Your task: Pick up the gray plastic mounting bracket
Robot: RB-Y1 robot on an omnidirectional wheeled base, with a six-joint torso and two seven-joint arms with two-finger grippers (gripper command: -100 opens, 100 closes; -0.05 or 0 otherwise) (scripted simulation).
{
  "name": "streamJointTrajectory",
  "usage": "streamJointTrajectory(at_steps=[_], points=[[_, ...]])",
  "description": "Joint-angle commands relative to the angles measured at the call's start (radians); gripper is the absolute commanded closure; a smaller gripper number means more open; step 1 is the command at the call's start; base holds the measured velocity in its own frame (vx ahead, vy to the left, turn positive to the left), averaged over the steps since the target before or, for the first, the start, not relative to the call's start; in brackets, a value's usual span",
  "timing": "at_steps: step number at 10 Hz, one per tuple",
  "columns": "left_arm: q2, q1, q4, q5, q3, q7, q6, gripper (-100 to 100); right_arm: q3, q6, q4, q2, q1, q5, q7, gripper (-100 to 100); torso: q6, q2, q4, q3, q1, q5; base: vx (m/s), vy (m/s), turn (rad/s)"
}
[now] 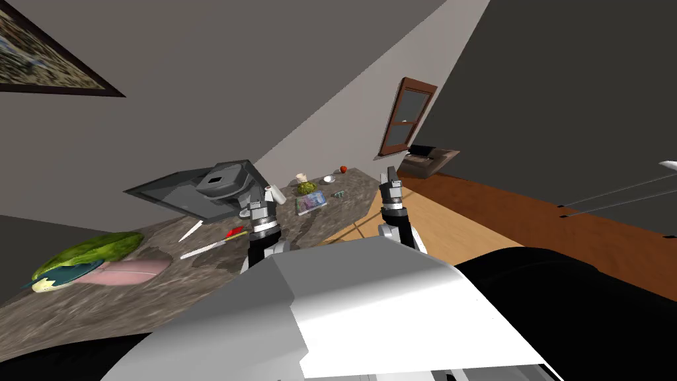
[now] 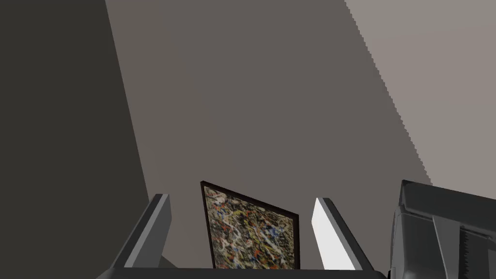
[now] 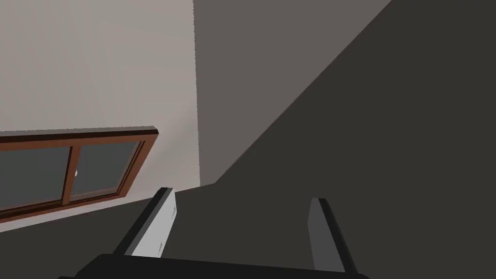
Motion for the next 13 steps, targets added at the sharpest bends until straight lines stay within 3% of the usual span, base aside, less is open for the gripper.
streamJointTrajectory(at_steps=[1, 5, 6, 8, 9, 13], points=[[0.000, 0.000, 0.000, 0.000, 0.000, 0.000, 0.000, 0, 0.013, -0.009, 0.028, -0.042, 0.010, 0.001, 0.006, -100, 0.000, 0.000, 0.000, 0.000, 0.000, 0.000, -0.043, 0.004, 0.162], [0.000, 0.000, 0.000, 0.000, 0.000, 0.000, 0.000, 0, 0.062, -0.041, 0.122, -0.161, 0.044, 0.002, 0.028, -100, 0.000, 0.006, 0.001, 0.003, 0.001, 0.000, -0.089, 0.022, 0.199], [0.000, 0.000, 0.000, 0.000, 0.000, 0.000, 0.000, 0, 0.062, -0.041, 0.122, -0.170, 0.044, 0.002, 0.028, -100, 0.000, 0.007, 0.001, 0.004, 0.002, 0.000, -0.076, 0.013, 0.078], [0.000, 0.000, 0.000, 0.000, 0.000, 0.000, 0.000, 0, 0.098, -0.066, 0.184, -0.237, 0.065, 0.004, 0.045, -100, 0.000, 0.005, 0.001, 0.003, 0.001, 0.000, -0.083, 0.025, 0.234], [0.000, 0.000, 0.000, 0.000, 0.000, 0.000, 0.000, 0, 0.098, -0.066, 0.188, -0.249, 0.065, 0.004, 0.045, -100, 0.000, 0.006, 0.001, 0.004, 0.001, 0.000, -0.079, 0.024, 0.114], [0.000, 0.000, 0.000, 0.000, 0.000, 0.000, 0.000, 0, 0.164, -0.113, 0.304, -0.373, 0.094, 0.007, 0.079, -100, 0.000, 0.005, 0.001, 0.003, 0.000, 0.000, -0.071, 0.026, 0.238]])
